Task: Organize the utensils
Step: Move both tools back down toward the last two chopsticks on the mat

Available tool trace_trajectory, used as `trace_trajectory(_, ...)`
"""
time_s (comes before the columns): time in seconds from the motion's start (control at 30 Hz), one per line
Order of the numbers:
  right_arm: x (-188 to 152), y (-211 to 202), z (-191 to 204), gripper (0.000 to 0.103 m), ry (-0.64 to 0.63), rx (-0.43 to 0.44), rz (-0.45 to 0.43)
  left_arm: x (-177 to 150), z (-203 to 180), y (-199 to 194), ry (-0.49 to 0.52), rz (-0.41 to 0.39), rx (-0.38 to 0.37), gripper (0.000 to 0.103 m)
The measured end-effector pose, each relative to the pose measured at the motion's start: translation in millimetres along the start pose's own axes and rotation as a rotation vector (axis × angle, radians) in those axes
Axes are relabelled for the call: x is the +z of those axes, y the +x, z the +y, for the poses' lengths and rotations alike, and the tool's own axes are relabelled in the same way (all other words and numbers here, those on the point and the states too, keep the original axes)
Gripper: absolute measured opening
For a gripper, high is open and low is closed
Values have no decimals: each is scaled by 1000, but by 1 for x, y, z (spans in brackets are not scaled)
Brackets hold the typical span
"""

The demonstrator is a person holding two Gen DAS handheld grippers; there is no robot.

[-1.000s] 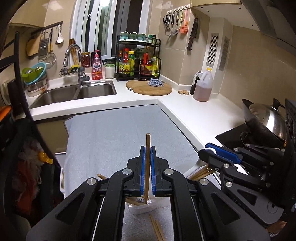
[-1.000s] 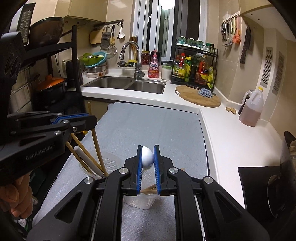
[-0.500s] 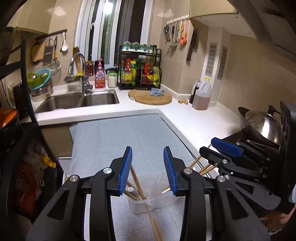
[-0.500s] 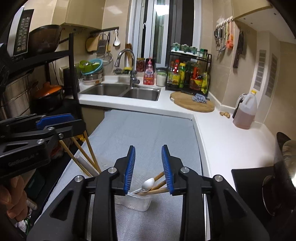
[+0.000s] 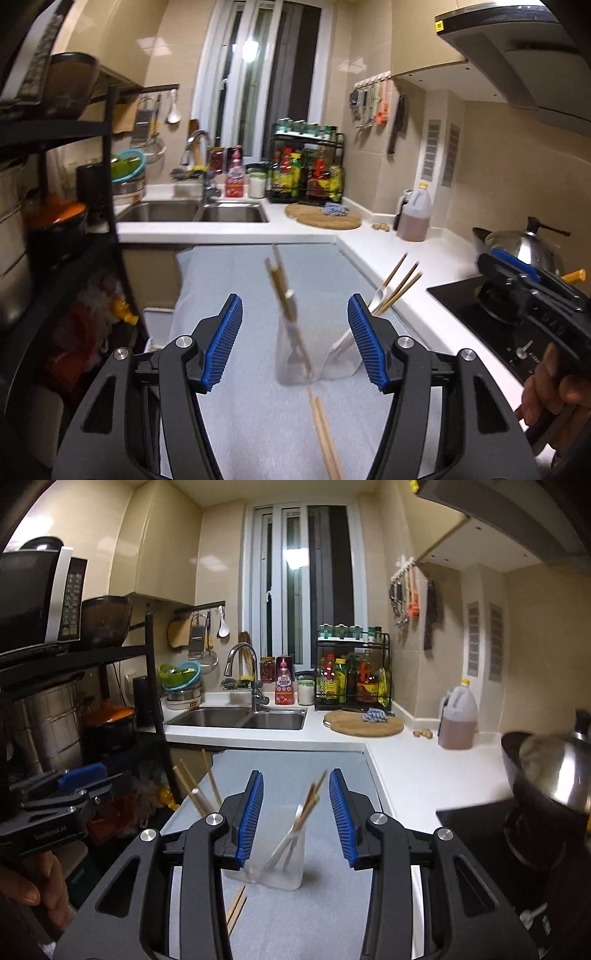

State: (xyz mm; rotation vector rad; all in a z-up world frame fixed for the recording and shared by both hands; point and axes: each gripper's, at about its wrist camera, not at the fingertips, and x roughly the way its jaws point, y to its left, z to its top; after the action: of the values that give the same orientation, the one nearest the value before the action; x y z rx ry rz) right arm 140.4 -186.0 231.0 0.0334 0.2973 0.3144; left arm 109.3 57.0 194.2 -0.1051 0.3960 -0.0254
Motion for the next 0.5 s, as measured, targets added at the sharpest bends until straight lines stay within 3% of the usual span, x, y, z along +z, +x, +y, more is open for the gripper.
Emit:
trace_trajectory(0.17, -46, -15, 5, 37, 60, 6, 60, -38, 7, -19, -14, 9, 85, 59)
trace_trajectory(0.23, -65, -17, 9, 37, 83, 8, 96, -52, 9, -26, -4, 17, 81, 59)
trace_trajectory(0.43, -131, -6, 34, 17, 110, 51, 268, -106, 18, -32, -16, 99, 52, 58)
trace_trajectory(0.5, -148, 2, 43, 15, 113, 76, 325, -122, 22, -34, -20, 110, 67, 57)
